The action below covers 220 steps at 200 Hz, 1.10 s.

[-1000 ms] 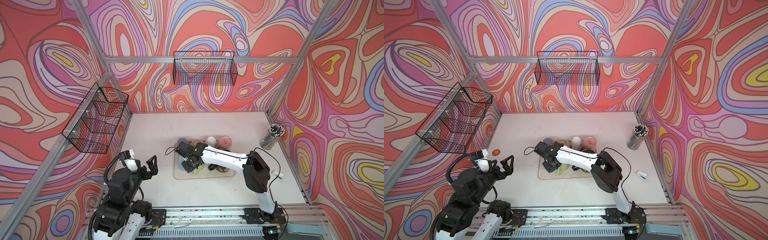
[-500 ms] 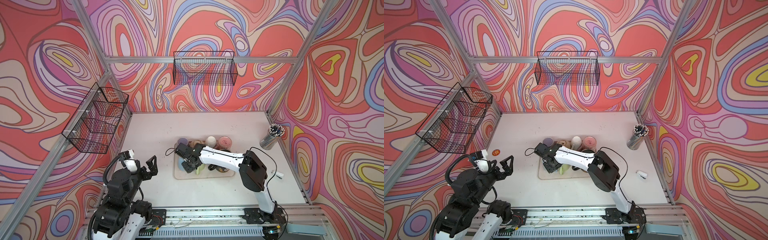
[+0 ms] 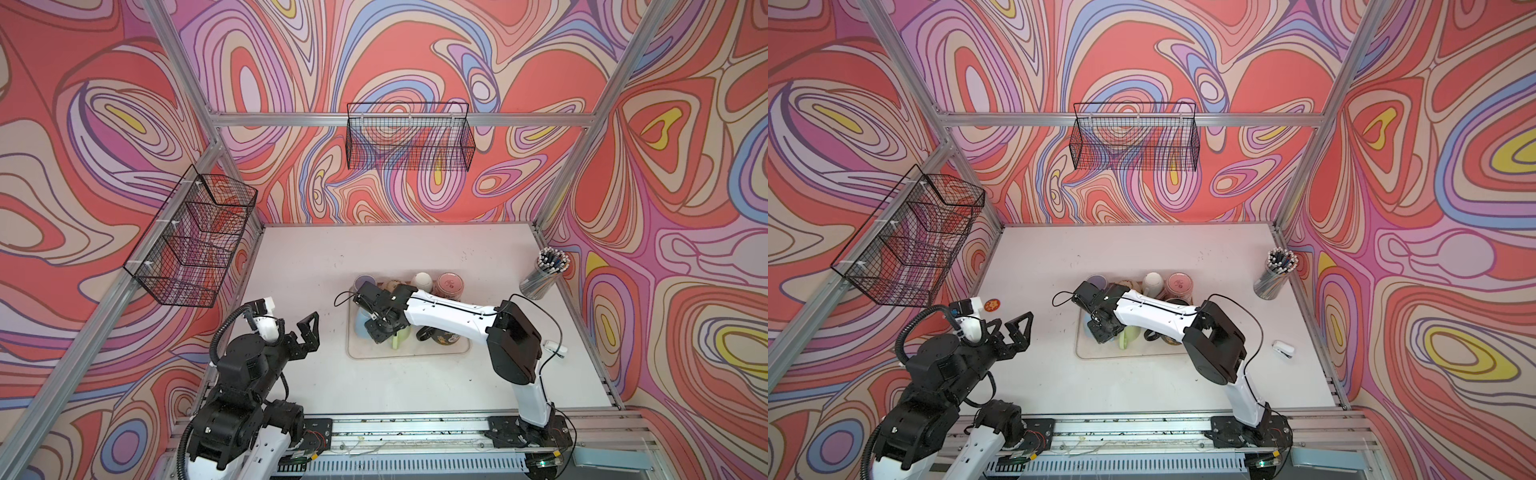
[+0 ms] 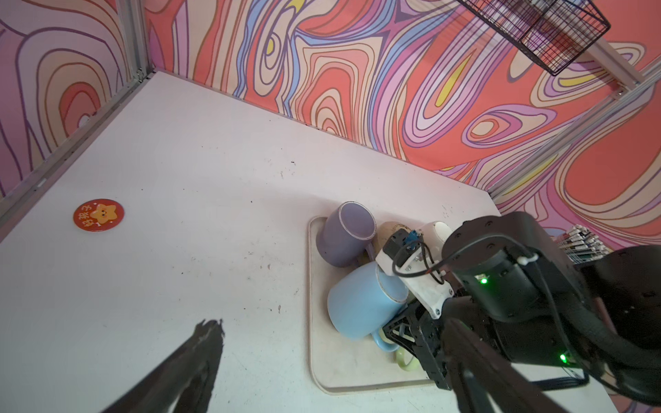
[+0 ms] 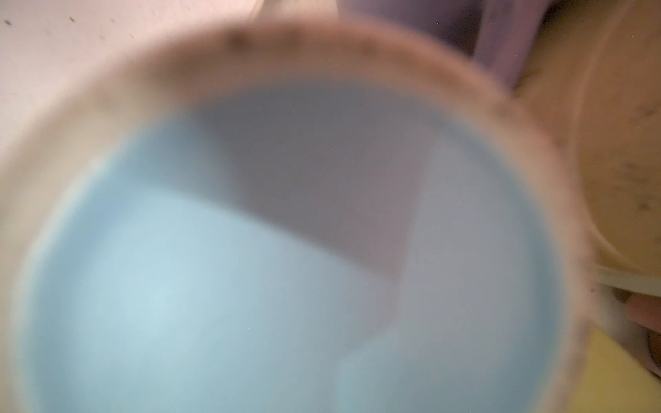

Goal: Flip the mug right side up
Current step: 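Lift the upside-down light blue mug with right gripper while left arm rises toward it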

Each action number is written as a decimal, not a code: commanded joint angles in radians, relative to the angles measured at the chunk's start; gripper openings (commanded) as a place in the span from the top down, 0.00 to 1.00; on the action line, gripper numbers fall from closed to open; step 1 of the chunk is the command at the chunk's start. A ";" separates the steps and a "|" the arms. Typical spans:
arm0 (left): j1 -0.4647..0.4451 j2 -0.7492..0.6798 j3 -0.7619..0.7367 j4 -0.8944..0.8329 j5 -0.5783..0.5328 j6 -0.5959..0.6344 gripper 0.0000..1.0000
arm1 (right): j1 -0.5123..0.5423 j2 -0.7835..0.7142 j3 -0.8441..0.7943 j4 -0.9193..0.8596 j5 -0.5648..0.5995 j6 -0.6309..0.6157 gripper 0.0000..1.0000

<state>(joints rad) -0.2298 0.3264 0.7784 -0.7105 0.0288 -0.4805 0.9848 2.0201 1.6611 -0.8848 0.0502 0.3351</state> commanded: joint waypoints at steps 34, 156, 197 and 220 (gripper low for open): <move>0.003 0.066 0.000 0.131 0.159 -0.055 0.05 | -0.102 -0.278 -0.090 0.193 -0.135 0.000 1.00; 0.000 0.368 -0.271 1.034 0.644 -0.347 0.33 | -0.344 -0.551 -0.204 0.363 -0.515 0.004 1.00; -0.060 0.507 -0.282 1.252 0.677 -0.345 0.33 | -0.410 -0.577 -0.198 0.419 -0.649 0.052 1.00; -0.110 0.583 -0.273 1.358 0.670 -0.348 0.33 | -0.429 -0.578 -0.187 0.451 -0.702 0.068 1.00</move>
<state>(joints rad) -0.3004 0.8551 0.4778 0.4229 0.6636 -0.8131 0.5747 1.4845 1.4483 -0.5594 -0.5354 0.3805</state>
